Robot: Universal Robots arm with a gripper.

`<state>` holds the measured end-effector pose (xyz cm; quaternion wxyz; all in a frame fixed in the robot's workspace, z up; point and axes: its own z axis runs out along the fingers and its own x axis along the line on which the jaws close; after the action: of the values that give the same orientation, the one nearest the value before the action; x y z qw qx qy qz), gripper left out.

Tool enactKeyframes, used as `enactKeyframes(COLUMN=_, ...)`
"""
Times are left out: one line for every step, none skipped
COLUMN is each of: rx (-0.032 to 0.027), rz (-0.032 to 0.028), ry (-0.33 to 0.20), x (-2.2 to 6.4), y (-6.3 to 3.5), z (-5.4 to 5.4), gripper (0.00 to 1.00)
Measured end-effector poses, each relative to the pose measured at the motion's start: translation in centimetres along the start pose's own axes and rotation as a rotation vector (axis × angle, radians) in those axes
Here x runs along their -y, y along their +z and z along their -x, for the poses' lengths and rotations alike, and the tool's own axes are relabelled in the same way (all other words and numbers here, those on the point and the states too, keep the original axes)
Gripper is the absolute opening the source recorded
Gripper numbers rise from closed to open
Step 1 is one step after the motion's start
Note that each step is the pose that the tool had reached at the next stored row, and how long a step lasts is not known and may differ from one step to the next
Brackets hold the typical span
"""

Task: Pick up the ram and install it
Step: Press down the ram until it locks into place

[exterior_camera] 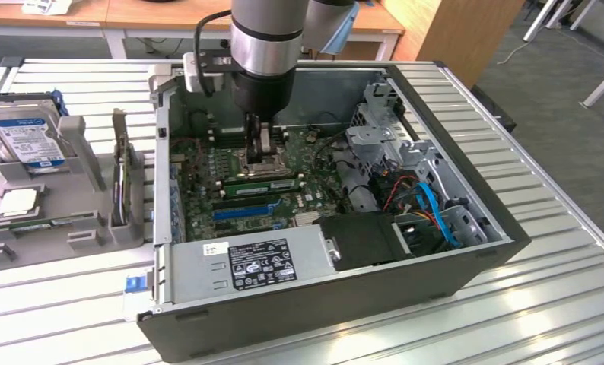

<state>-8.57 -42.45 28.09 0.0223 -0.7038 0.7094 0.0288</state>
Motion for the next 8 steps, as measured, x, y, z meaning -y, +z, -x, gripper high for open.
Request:
enactKeyframes(rx=0.0000, rz=0.0001, ry=0.000, x=0.00, y=-0.18, z=0.0, gripper=0.10)
enactKeyframes(rx=0.0000, rz=0.0002, ry=0.000, x=-0.01, y=-0.35, z=0.0, gripper=0.10)
enactKeyframes(rx=0.0000, rz=0.0003, ry=0.000, x=-0.01, y=-0.53, z=0.0, gripper=0.10)
enactKeyframes(rx=-0.0001, rz=0.0003, ry=0.000, x=-0.01, y=-0.70, z=0.0, gripper=0.10)
enactKeyframes(rx=-0.0001, rz=0.0004, ry=0.000, x=-0.01, y=-0.86, z=0.1, gripper=0.10)
enactKeyframes(rx=0.0000, rz=0.0006, ry=0.000, x=-0.01, y=-1.00, z=0.1, gripper=0.10)
enactKeyframes(rx=0.0000, rz=0.0008, ry=0.000, x=-0.01, y=-1.13, z=0.1, gripper=0.10)
enactKeyframes(rx=0.0000, rz=0.0008, ry=0.000, x=-0.01, y=-1.27, z=0.1, gripper=0.10)
